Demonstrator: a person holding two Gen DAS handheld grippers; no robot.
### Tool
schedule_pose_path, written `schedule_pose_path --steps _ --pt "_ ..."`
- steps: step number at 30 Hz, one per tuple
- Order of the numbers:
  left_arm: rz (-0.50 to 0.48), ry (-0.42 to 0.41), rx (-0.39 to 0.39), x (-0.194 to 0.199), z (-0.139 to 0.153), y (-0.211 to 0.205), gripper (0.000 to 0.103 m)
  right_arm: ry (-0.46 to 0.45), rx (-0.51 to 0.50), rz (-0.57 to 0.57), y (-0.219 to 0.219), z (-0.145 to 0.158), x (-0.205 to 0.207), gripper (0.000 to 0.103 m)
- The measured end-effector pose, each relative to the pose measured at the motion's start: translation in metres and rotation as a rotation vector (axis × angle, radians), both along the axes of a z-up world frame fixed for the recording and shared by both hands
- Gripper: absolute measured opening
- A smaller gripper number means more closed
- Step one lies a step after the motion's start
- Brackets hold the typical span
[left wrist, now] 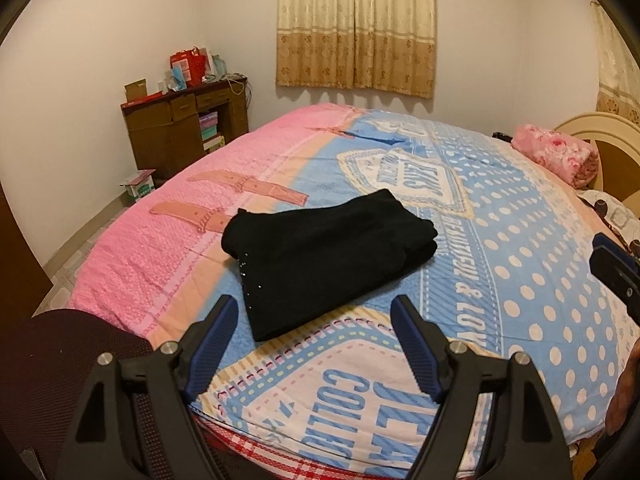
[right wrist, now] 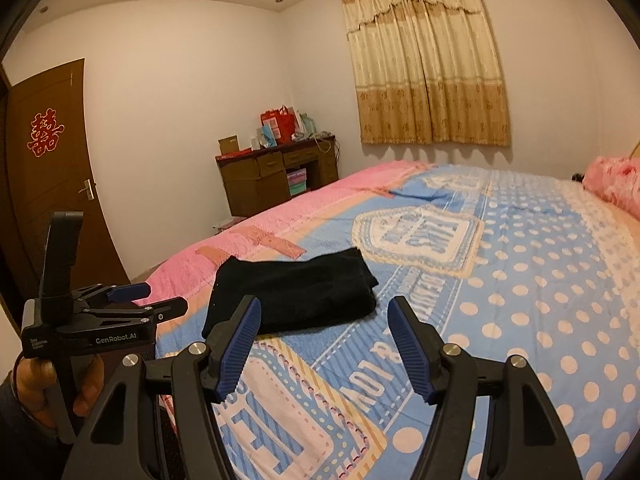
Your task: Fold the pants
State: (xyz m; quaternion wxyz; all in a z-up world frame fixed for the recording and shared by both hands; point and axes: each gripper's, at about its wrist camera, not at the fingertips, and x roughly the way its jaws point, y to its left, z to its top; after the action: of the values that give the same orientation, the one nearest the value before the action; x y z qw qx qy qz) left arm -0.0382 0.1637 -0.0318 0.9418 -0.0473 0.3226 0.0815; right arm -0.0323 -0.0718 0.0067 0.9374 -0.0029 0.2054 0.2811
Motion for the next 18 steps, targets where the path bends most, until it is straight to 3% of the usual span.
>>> schedule_pose_path --steps 5,18 --pt "0.01 -0.01 -0.005 -0.001 0.003 0.003 0.085 -0.043 -0.037 -0.003 0.008 0.003 -0.008 0.068" --pt "0.017 -0.018 0.027 -0.002 0.003 0.001 0.088 -0.047 -0.04 0.017 0.013 0.003 -0.012 0.068"
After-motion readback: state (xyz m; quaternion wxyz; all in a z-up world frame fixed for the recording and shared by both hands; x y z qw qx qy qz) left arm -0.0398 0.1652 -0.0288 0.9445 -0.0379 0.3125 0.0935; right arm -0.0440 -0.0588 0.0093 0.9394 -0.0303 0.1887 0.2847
